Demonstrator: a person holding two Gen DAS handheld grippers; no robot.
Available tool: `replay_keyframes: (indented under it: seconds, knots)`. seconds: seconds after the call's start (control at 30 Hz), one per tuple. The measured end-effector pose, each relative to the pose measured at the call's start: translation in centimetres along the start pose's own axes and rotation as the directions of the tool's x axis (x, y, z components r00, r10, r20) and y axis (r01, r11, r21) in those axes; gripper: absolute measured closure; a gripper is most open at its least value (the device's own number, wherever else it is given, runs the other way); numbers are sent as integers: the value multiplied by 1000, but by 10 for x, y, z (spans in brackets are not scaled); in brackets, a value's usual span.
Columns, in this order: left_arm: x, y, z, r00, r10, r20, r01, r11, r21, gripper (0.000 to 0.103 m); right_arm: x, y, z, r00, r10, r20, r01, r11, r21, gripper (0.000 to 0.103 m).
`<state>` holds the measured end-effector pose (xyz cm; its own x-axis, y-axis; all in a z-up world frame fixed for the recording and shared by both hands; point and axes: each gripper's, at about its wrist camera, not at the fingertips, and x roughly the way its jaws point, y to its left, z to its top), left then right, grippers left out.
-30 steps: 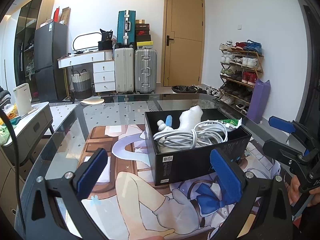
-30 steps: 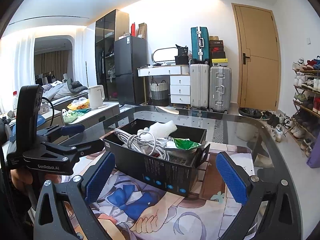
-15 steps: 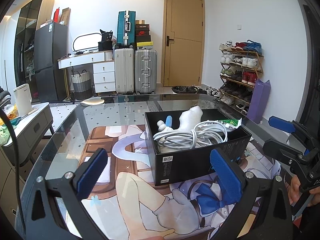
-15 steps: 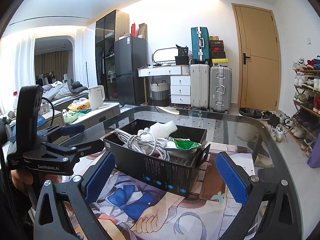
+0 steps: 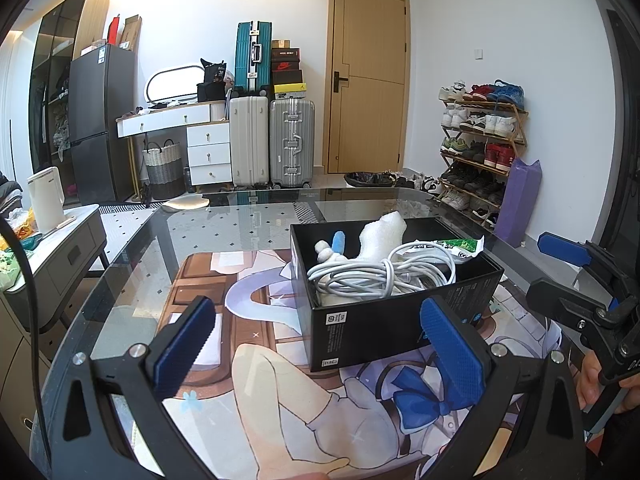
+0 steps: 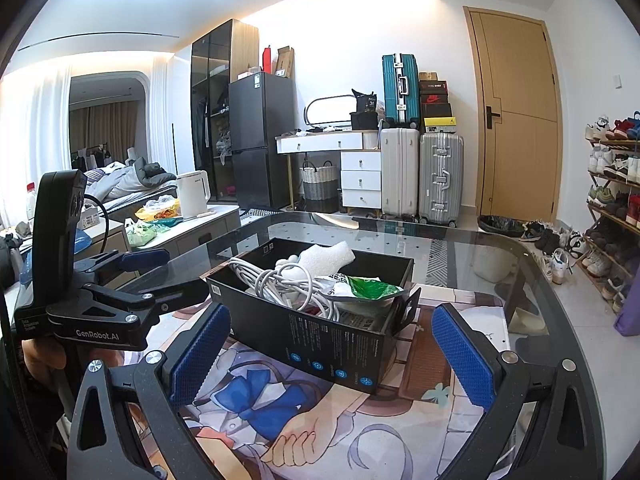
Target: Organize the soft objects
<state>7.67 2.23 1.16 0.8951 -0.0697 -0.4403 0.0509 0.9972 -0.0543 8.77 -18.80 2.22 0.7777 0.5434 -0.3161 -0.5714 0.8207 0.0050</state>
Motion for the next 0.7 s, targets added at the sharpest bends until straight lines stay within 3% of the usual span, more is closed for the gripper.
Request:
replay_keyframes:
  seconds: [0.7]
  knots:
    - [-1, 1, -1, 1000, 3, 1, -3, 1000, -2, 0, -1, 0, 0, 1000, 1, 1, -1, 1000, -2, 1]
